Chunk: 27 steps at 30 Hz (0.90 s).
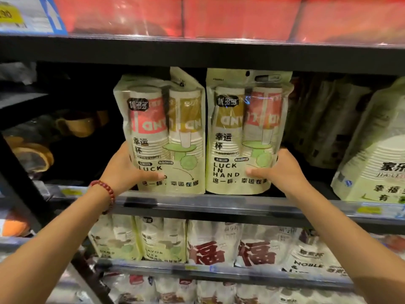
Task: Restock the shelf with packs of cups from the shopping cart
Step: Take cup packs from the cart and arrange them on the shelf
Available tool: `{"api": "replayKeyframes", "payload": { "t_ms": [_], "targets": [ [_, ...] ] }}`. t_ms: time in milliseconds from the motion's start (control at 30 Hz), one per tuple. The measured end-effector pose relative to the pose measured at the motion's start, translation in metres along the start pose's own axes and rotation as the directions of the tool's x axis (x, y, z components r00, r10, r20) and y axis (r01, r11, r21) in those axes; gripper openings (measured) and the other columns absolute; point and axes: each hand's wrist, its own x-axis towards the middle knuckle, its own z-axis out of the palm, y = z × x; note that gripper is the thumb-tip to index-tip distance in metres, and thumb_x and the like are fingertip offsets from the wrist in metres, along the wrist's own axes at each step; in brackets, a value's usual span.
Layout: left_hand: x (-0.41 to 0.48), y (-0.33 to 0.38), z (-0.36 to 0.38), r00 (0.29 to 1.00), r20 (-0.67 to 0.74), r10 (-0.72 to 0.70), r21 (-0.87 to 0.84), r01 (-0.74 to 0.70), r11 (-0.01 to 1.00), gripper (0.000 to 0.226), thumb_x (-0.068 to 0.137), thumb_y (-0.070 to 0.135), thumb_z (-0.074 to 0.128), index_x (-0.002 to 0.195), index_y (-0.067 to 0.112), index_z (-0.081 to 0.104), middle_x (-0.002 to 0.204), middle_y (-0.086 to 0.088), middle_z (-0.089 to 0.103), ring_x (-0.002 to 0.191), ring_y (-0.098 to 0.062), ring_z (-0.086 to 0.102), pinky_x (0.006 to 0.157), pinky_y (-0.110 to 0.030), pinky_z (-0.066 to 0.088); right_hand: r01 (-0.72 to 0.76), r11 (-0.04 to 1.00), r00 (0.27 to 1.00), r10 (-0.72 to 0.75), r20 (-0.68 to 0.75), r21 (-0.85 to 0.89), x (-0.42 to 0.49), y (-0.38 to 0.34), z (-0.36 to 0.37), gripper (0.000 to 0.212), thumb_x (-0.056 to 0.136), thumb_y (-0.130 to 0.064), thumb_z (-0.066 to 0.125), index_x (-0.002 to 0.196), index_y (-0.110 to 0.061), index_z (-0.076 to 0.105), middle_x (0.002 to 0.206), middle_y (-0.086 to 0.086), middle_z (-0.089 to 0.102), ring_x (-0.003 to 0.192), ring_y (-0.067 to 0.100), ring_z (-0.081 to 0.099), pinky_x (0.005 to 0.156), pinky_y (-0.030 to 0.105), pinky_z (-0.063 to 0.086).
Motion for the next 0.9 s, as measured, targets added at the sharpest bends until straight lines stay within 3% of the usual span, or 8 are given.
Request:
{"api": "replayKeyframes", "payload": {
  "t_ms": [133, 200, 267, 367, 467, 567, 700, 900],
  "targets": [
    [0.021, -0.004, 0.002, 0.995, 0.013, -0.095, 0.012, 0.094, 0.995, 0.055, 0.047, 0.022, 0.092, 0.097, 0.015, 0.069, 0.093, 0.003, 0.073, 0.090, -0.012, 0.068, 0.084, -0.037, 0.056, -0.011, 0.999, 0.999, 0.014, -0.050, 0.045, 0.015, -0.003, 0.006, 0.047, 0.059, -0.018, 0.090, 0.098, -0.008, 0.066, 0.097, 0.003, 0.069, 0.092, 0.018, 0.065, 0.084, 0.036, 0.055],
    [0.034, -0.005, 0.006, 0.986, -0.011, -0.168, -0.030, 0.168, 0.985, 0.048, 0.048, 0.020, 0.092, 0.089, 0.010, 0.070, 0.087, 0.002, 0.071, 0.088, -0.013, 0.068, 0.084, -0.037, 0.056, -0.016, 0.996, 0.995, 0.025, -0.094, 0.090, 0.026, -0.004, 0.013, 0.057, 0.057, -0.018, 0.090, 0.105, -0.009, 0.062, 0.107, 0.005, 0.067, 0.101, 0.020, 0.063, 0.092, 0.038, 0.052],
    [0.047, -0.009, 0.012, 0.975, -0.059, -0.213, -0.123, 0.205, 0.971, 0.053, 0.049, 0.014, 0.091, 0.096, 0.008, 0.067, 0.091, 0.003, 0.067, 0.090, -0.013, 0.064, 0.088, -0.035, 0.053, 0.022, 0.997, 0.990, -0.010, -0.143, 0.080, 0.043, -0.007, 0.021, 0.077, 0.054, -0.022, 0.091, 0.121, -0.012, 0.055, 0.119, 0.004, 0.063, 0.109, 0.022, 0.060, 0.096, 0.040, 0.050],
    [0.068, -0.013, 0.019, 0.987, -0.095, -0.128, -0.175, 0.110, 0.978, 0.069, 0.053, 0.003, 0.088, 0.114, 0.013, 0.059, 0.107, 0.001, 0.063, 0.098, -0.015, 0.059, 0.088, -0.032, 0.048, 0.067, 0.997, 0.983, -0.073, -0.171, -0.042, 0.066, -0.015, 0.032, 0.090, 0.051, -0.033, 0.090, 0.128, -0.012, 0.049, 0.126, 0.007, 0.059, 0.115, 0.027, 0.056, 0.097, 0.040, 0.047],
    [0.089, -0.023, 0.020, 0.989, -0.105, -0.108, -0.095, 0.098, 0.991, 0.078, 0.049, 0.012, 0.092, 0.119, 0.014, 0.057, 0.120, 0.000, 0.063, 0.109, -0.018, 0.059, 0.097, -0.038, 0.047, 0.140, 0.990, 0.971, -0.139, -0.194, -0.006, 0.083, -0.015, 0.043, 0.096, 0.037, -0.044, 0.083, 0.123, -0.016, 0.051, 0.119, 0.002, 0.063, 0.109, 0.023, 0.060, 0.095, 0.043, 0.049],
    [0.104, -0.029, 0.021, 0.988, -0.125, -0.096, -0.131, 0.079, 0.988, 0.091, 0.037, 0.024, 0.093, 0.120, 0.017, 0.057, 0.119, -0.001, 0.066, 0.110, -0.022, 0.062, 0.096, -0.049, 0.049, 0.174, 0.983, 0.965, -0.159, -0.206, 0.056, 0.100, -0.009, 0.050, 0.090, 0.039, -0.039, 0.084, 0.121, -0.016, 0.053, 0.114, -0.001, 0.067, 0.104, 0.019, 0.063, 0.093, 0.042, 0.052],
    [0.130, -0.037, 0.028, 0.980, -0.184, -0.076, -0.129, 0.053, 0.990, 0.080, 0.047, 0.004, 0.091, 0.119, 0.011, 0.058, 0.118, -0.006, 0.066, 0.108, -0.022, 0.063, 0.095, -0.046, 0.050, 0.177, 0.982, 0.951, -0.154, -0.267, 0.067, 0.122, -0.009, 0.060, 0.075, 0.055, -0.013, 0.089, 0.121, -0.009, 0.054, 0.113, 0.003, 0.066, 0.104, 0.019, 0.063, 0.090, 0.030, 0.051],
    [0.162, -0.044, 0.042, 0.977, -0.205, -0.059, -0.105, 0.038, 0.994, 0.085, 0.048, 0.001, 0.091, 0.125, 0.007, 0.053, 0.122, -0.008, 0.063, 0.112, -0.022, 0.060, 0.095, -0.038, 0.049, 0.145, 0.989, 0.935, -0.131, -0.328, 0.018, 0.153, -0.002, 0.071, 0.082, 0.055, -0.016, 0.090, 0.123, -0.003, 0.045, 0.121, 0.011, 0.060, 0.108, 0.026, 0.058, 0.086, 0.028, 0.049]
  ]
}}
